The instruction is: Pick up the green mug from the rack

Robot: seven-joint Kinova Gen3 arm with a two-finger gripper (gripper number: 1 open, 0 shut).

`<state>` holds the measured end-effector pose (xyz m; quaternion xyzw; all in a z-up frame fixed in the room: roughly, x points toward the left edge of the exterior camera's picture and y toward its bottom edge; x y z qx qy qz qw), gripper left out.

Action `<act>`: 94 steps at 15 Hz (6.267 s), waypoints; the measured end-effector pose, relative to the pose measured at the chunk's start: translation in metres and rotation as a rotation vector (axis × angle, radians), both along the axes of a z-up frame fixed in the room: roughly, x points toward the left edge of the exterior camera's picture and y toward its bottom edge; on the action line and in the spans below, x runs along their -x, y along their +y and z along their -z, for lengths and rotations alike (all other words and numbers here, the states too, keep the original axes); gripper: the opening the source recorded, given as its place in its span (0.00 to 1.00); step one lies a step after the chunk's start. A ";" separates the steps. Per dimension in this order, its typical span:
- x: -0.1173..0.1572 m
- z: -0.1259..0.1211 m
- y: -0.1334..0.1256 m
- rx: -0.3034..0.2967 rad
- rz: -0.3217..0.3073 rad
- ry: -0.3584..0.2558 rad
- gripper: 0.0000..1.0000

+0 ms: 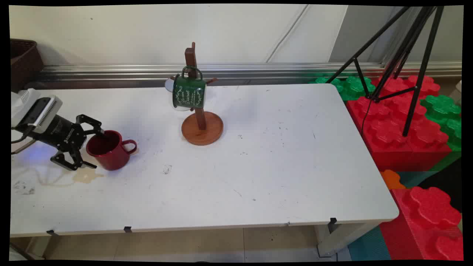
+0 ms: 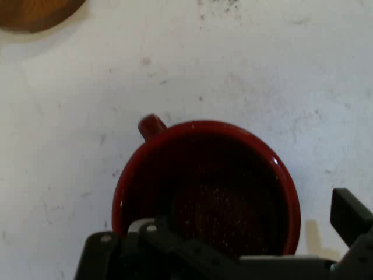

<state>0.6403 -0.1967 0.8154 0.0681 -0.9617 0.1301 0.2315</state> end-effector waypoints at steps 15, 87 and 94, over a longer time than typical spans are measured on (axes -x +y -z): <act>-0.024 -0.045 0.013 -0.046 -0.095 0.193 1.00; 0.109 -0.004 -0.119 -0.089 -0.242 0.832 1.00; 0.112 -0.001 -0.122 -0.092 -0.249 0.847 0.00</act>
